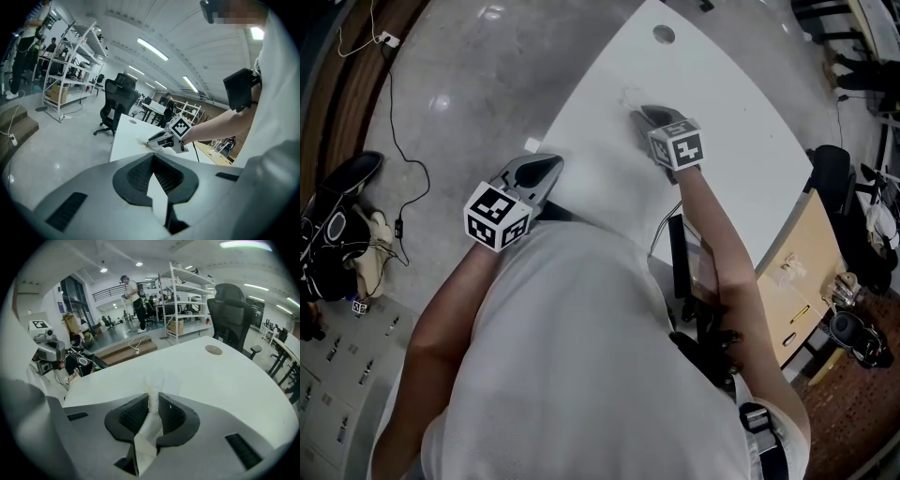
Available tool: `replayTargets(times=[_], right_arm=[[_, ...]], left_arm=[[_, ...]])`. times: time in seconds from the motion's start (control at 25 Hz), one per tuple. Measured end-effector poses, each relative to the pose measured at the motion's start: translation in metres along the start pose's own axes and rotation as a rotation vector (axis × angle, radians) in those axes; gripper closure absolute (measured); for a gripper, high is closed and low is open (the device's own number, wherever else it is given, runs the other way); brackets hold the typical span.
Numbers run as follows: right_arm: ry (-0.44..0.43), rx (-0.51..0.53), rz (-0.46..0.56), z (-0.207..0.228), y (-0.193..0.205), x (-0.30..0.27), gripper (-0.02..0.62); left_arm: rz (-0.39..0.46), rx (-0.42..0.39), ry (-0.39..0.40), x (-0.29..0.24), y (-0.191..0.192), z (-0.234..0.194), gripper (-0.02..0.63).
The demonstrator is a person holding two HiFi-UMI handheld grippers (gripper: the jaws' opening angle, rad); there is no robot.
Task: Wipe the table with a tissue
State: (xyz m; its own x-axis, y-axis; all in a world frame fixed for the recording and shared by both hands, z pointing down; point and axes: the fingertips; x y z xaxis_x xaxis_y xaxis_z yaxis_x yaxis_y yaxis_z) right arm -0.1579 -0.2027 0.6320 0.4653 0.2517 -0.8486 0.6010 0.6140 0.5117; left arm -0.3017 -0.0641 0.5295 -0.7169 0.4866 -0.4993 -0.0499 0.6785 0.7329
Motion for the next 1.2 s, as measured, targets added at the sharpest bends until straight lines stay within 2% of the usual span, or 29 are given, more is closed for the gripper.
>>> replayTargets(times=[0.28, 0.68, 0.76, 0.88, 0.96, 1.04, 1.2], right_arm=[[-0.158, 0.095, 0.009, -0.061, 0.002, -0.007, 0.526], [-0.329, 0.175, 0.004, -0.130, 0.017, -0.008, 0.526], [-0.384, 0.201, -0.011, -0.148, 0.023, -0.008, 0.526], [-0.518, 0.271, -0.065, -0.180, 0.038, 0.000, 0.525], [-0.578, 0.254, -0.053, -0.197, 0.043, 0.008, 0.525], [-0.581, 0.191, -0.011, -0.201, 0.041, 0.018, 0.525], [-0.499, 0.112, 0.069, -0.175, 0.028, 0.046, 0.525]], left_arm=[[0.011, -0.006, -0.014, 0.002, -0.004, -0.001, 0.601], [0.022, -0.004, -0.042, 0.010, -0.007, -0.007, 0.601], [0.026, -0.005, -0.042, 0.011, -0.008, -0.008, 0.601], [0.028, -0.012, -0.029, 0.011, -0.011, -0.009, 0.601], [0.022, -0.016, -0.016, 0.012, -0.010, -0.008, 0.600], [0.014, -0.019, 0.000, 0.012, -0.011, -0.006, 0.600], [0.001, -0.053, 0.058, -0.002, -0.022, -0.001, 0.601]])
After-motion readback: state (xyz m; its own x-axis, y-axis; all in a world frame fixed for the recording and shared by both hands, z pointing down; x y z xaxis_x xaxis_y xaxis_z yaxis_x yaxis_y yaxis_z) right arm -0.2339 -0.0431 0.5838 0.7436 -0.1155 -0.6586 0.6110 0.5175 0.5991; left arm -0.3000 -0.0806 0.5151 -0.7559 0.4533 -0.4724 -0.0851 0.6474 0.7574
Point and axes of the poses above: the fingertips, and each gripper's own axes: x backward along the fingers, z to its right, y out of its underside, and after that the axes turned 6 degrees about -z, right-handed
